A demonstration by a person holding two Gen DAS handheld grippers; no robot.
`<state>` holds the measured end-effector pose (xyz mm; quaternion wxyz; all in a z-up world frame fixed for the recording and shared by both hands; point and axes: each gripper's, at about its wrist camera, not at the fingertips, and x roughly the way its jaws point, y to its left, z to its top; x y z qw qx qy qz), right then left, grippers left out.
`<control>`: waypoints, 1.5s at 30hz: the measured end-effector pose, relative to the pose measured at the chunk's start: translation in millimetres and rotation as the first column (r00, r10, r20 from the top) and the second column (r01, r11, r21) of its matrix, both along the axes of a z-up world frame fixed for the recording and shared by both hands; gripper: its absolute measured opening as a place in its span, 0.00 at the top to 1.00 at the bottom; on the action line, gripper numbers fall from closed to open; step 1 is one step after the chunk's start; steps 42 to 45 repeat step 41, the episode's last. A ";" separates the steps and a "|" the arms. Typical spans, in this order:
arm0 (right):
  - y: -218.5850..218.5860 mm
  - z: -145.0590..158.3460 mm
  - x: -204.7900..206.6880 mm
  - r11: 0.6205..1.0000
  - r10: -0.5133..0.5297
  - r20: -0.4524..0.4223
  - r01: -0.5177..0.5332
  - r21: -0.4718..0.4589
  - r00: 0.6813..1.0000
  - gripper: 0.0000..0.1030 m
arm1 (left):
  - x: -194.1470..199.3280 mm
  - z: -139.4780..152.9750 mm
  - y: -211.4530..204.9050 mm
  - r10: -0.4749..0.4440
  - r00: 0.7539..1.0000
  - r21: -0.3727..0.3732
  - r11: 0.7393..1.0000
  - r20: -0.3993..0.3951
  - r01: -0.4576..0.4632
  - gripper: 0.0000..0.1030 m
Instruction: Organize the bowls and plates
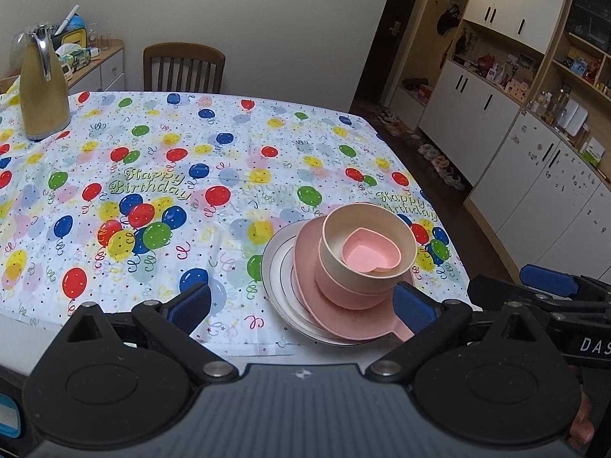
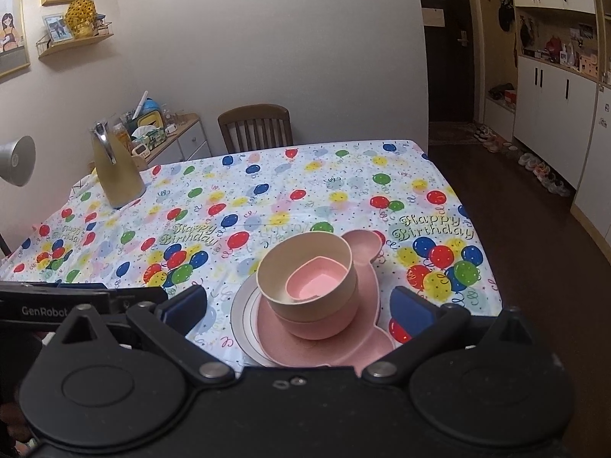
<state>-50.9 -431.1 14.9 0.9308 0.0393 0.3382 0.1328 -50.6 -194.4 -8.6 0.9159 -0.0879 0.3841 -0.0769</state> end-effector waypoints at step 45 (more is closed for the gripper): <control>-39.1 -6.5 12.7 1.000 -0.030 -0.024 0.030 -0.004 0.999 0.02 | 21.0 -10.1 -45.4 -0.074 0.997 -0.005 0.997 -0.037 0.074 0.01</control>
